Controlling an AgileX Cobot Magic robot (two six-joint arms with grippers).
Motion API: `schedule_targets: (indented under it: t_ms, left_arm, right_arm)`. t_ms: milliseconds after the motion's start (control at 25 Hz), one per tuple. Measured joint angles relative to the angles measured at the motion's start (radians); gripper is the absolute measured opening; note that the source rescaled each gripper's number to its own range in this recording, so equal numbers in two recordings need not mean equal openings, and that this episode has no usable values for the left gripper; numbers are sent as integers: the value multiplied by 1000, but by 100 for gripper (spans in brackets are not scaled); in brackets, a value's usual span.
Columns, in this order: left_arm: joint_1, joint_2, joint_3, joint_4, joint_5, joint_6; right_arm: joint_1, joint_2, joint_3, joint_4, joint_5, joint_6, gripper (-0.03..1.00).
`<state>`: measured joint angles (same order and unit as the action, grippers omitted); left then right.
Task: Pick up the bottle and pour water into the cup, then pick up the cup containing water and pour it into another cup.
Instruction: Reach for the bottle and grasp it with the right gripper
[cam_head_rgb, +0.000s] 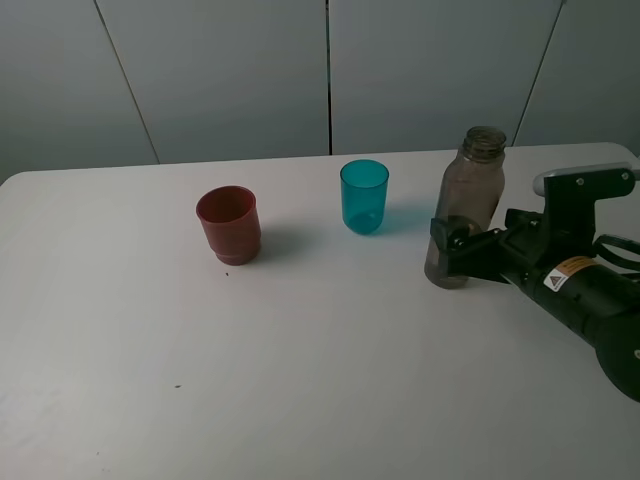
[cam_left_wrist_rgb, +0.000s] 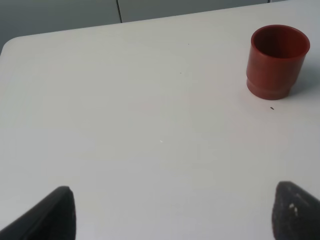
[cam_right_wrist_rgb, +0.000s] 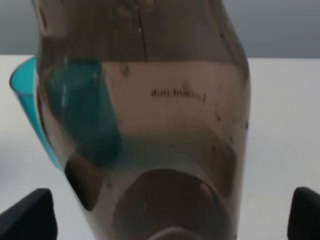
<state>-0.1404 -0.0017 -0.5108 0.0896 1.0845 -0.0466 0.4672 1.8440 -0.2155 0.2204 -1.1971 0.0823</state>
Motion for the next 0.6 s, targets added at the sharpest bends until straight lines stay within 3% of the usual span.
schedule_targets:
  t_ms: [600]
  left_arm:
    - [0,0,0,0,0,0]
  right_arm:
    - [0,93,-131,4,-10,-34,100]
